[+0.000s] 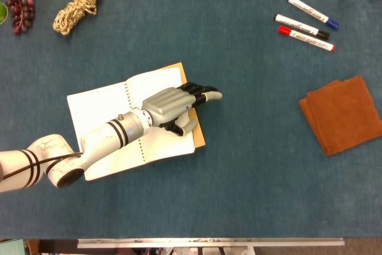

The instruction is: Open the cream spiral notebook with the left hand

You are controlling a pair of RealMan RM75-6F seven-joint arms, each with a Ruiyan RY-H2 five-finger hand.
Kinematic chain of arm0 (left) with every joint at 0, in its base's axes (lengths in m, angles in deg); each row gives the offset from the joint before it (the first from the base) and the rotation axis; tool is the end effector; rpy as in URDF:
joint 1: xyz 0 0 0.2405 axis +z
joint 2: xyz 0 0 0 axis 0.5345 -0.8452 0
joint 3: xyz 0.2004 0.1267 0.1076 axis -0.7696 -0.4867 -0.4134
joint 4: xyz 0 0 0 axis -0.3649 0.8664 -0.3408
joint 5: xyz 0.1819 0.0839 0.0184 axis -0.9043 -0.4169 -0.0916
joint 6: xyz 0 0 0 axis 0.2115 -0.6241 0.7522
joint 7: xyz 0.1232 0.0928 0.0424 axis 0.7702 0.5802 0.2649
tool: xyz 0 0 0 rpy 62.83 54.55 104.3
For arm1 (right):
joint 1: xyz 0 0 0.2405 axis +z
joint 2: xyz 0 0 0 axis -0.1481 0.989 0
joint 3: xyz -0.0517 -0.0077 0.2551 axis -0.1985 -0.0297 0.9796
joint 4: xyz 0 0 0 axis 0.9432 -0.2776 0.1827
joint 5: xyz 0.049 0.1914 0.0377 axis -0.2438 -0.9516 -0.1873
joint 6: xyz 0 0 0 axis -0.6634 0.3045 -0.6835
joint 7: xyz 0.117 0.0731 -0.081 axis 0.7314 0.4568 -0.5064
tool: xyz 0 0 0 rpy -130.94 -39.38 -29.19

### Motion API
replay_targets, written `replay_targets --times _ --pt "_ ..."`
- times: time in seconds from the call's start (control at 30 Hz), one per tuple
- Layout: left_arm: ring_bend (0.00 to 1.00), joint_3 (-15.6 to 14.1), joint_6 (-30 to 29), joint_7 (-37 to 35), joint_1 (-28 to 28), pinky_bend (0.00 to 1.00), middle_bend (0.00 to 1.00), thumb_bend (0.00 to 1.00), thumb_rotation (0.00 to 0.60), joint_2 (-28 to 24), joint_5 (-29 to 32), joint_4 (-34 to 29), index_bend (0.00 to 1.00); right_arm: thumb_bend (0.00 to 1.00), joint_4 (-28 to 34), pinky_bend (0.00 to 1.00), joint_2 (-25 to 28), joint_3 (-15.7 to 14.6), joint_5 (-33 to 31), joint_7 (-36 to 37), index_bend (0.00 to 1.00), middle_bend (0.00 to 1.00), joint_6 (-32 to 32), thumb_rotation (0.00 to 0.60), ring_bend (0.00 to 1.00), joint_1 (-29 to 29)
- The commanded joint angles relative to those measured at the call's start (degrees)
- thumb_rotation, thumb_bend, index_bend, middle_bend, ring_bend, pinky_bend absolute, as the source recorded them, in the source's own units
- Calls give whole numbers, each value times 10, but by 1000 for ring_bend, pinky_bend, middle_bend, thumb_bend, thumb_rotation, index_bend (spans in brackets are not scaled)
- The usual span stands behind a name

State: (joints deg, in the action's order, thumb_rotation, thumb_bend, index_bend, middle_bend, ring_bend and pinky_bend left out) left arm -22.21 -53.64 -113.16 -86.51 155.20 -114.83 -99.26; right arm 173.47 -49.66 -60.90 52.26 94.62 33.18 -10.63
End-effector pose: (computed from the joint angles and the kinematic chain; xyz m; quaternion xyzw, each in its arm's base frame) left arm -0.1165 0.3270 -0.0773 -0.7902 -0.5085 -0.3184 0.1251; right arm -0.3339 -0.1624 0.2127 0.5264 -0.3926 0.4212 0.6256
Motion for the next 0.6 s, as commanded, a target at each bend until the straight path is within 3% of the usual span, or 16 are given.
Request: replay_targets --times 0.03,0.23,0.6 --pt "0 13 -5 -39 13 0 0 560 600 12 26 6 4 232 -2 292 0 0 0 2 311 268 1 600 184 -1" --pt "0 34 -10 -98 34 0 0 560 600 19 66 2 0 232 -5 292 -2 1 3 6 311 268 3 600 184 -1" --pt "0 68 -21 -120 76 0 0 560 600 19 146 -27 0 232 -7 292 -1 3 5 11 310 268 5 600 184 -2"
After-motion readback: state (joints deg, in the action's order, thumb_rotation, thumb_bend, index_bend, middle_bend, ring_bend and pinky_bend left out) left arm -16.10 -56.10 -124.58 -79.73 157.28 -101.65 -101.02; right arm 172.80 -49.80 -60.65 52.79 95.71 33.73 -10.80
